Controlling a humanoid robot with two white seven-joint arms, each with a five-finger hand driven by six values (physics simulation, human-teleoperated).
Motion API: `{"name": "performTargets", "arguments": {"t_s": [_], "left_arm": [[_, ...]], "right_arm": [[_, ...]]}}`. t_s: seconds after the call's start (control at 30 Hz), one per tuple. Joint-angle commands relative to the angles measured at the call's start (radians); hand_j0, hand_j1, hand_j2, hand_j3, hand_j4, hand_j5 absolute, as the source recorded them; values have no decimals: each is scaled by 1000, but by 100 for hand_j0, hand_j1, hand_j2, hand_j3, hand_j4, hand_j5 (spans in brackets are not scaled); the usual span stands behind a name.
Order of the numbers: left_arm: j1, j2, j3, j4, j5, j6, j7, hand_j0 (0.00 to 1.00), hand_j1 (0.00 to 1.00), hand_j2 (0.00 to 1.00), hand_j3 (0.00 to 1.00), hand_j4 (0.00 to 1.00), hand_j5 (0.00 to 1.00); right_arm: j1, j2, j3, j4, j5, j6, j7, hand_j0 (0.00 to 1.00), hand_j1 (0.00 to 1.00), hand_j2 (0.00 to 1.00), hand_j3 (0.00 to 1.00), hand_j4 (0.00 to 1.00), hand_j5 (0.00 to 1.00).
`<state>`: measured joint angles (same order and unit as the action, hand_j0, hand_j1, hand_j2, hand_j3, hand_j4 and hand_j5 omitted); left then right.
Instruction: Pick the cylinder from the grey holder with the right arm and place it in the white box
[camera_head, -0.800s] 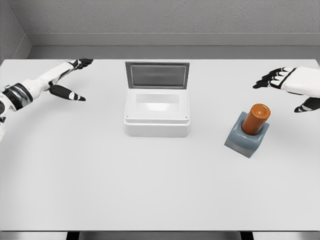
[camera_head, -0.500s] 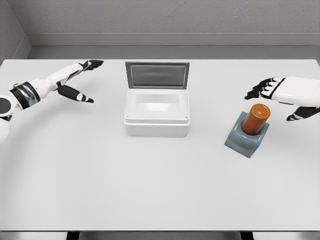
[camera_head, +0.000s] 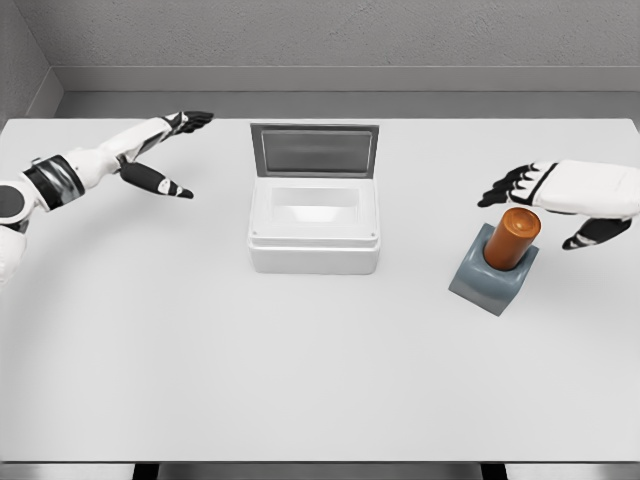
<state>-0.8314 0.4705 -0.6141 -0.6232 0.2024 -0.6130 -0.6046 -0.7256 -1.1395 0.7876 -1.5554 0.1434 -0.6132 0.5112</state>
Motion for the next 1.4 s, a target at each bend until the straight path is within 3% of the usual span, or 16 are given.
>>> {"name": "performTargets", "arguments": {"t_s": [0.0,0.47,0.93,1.03,1.1,1.37], "left_arm": [[0,0,2,5,-8,2,-1,100,100,100,100,100,100],[2,7,11,25,-15,2,-3,100,100,100,100,100,100],[6,5,17,-16,-18,2,-6,100,100,100,100,100,100],[5,5,17,-12,72,2,-6,100,100,100,100,100,100],[5,2,17,-12,80,2,-6,100,100,100,100,100,100],[-3,-4,19,-16,187,65,-6,100,100,100,100,100,100]], "right_arm": [[0,10,4,-5,-5,2,13,100,100,100,100,100,100],[-17,30,2,-26,32,2,44,100,100,100,100,100,100],[-17,37,-1,-49,32,2,44,100,100,100,100,100,100],[-17,33,-1,-49,32,2,58,89,89,89,89,89,89],[-17,33,-1,-49,33,2,59,83,83,83,83,83,83],[-17,35,-1,-51,33,2,73,72,72,72,72,72,72]]}}
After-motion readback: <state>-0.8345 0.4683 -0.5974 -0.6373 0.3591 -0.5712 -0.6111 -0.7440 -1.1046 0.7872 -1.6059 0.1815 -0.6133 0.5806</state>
